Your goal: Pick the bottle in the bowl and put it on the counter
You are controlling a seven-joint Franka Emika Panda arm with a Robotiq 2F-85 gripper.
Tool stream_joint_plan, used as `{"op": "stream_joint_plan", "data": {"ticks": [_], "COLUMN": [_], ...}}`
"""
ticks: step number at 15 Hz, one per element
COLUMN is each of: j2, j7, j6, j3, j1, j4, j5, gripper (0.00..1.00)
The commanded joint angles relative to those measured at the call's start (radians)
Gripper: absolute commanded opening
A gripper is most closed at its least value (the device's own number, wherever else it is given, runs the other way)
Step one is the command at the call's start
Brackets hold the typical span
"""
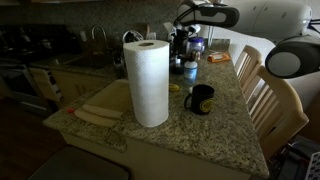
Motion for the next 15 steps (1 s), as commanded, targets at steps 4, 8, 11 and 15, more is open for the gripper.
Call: {"op": "stream_joint_plan", "data": {"ticks": [4, 8, 11, 15], "j2": [0.018, 0.034, 0.035, 0.035], "j7": [0.044, 0.037, 0.039, 0.039], "j6": [-0.066, -0.046, -0.047, -0.047], "j3": [0.005, 0.003, 0.003, 0.003], "j1": [-0.004, 0.0, 0.0, 0.0], "j4": [-0.039, -0.023, -0.023, -0.023], "j5": [0.011, 0.002, 0.002, 0.002], "gripper": [1.0, 1.0, 1.0, 1.0]}}
